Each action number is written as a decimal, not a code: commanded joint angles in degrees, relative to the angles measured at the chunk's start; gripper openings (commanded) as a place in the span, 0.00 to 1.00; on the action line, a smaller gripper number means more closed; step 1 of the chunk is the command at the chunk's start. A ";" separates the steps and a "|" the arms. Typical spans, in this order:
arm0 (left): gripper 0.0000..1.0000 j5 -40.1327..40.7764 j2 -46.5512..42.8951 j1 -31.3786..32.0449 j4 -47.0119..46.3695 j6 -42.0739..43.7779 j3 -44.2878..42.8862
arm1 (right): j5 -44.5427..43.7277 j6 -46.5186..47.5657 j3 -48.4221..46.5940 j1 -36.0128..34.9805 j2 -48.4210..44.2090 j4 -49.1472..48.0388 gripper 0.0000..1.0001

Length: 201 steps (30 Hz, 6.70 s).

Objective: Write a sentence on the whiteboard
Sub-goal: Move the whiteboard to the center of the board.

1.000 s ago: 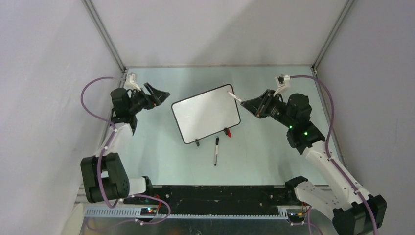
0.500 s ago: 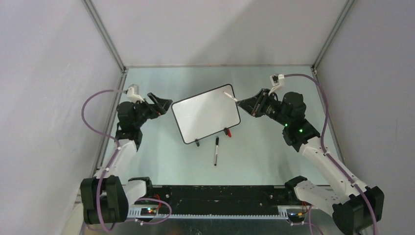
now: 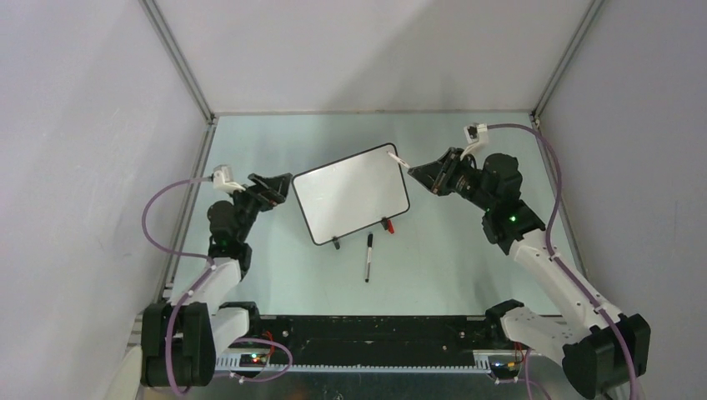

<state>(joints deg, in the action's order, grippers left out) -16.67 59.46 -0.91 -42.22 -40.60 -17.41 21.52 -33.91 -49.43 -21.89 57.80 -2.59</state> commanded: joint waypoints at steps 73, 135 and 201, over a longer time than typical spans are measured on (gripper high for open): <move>0.24 -27.63 37.33 -4.79 -45.50 -17.46 -5.10 | -11.18 12.57 -10.40 -21.92 11.10 5.07 0.00; 0.22 -28.78 34.86 -3.14 -45.41 -15.07 -4.52 | -27.48 21.83 -25.19 -32.83 26.98 12.76 0.00; 0.00 -30.55 33.45 -2.43 -45.34 -9.74 -1.90 | -32.69 22.25 -33.65 -36.04 34.04 17.99 0.00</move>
<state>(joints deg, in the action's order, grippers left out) -44.93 92.36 -3.75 -86.06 -53.08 -17.82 -11.11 -11.79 -83.24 -57.49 93.54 17.76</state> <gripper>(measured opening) 0.120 0.136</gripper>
